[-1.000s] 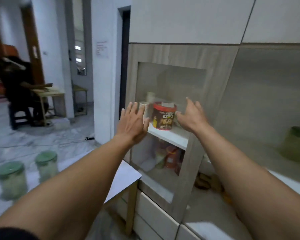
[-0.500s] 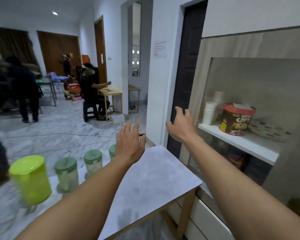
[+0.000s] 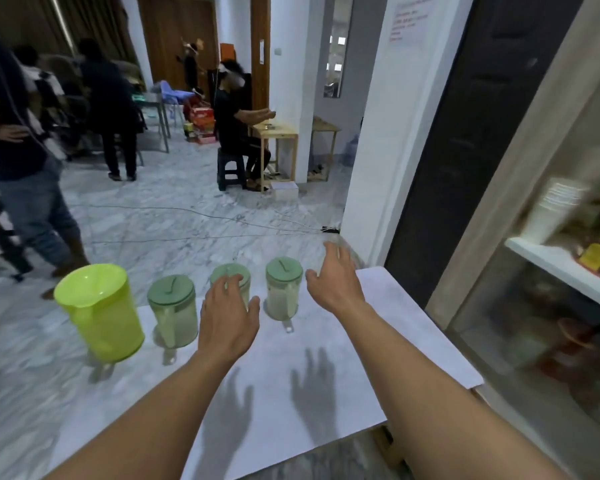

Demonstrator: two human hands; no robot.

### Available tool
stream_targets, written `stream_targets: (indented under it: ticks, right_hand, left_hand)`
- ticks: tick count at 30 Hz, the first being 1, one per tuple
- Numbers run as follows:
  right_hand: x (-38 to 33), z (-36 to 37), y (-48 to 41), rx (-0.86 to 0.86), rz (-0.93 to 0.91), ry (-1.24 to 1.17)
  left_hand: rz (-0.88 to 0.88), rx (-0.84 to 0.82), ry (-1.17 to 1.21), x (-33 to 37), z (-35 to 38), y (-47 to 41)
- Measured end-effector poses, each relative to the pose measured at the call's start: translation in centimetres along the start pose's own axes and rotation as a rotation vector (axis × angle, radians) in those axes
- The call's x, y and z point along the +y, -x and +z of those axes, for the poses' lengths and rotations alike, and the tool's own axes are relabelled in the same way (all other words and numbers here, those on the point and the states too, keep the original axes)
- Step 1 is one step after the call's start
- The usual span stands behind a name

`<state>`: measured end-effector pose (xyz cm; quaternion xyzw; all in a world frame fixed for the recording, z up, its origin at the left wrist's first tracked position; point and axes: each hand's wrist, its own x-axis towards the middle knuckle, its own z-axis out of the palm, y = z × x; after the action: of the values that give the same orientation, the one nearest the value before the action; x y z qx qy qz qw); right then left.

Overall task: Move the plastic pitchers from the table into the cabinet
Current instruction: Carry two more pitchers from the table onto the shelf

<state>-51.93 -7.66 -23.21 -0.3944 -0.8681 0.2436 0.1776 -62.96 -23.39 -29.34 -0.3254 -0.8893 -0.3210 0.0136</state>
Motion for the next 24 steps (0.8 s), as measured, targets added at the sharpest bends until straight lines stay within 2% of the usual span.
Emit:
stream_targets:
  ticks: [2,9,13,17,20,24]
  right_hand:
    - [0.7,2.7,-1.8,-0.048,0.006,-0.029]
    - [4.3,11.2,-6.6,-0.179,0.023,-0.142]
    - [5.8,14.9,-8.2,-0.179,0.118,-0.164]
    - [6.2,18.2,-9.3,-0.163,0.295,-0.293]
    - [6.4,20.0,-10.3,-0.169,0.395,-0.394]
    - [6.5,20.9,-11.5,-0.187,0.476,-0.472]
  left_hand:
    - [-0.046,0.000,0.033,-1.0,1.3,-1.0]
    - [-0.380,0.044,0.212,-4.4,7.2,-4.2]
    - [-0.541,0.054,0.305,-5.7,10.2,-6.2]
    - [-0.726,0.081,0.458,-6.9,12.4,-7.9]
    - [-0.770,0.060,0.515,-7.8,13.8,-9.1]
    - [-0.728,0.024,0.502,-8.4,14.6,-10.0]
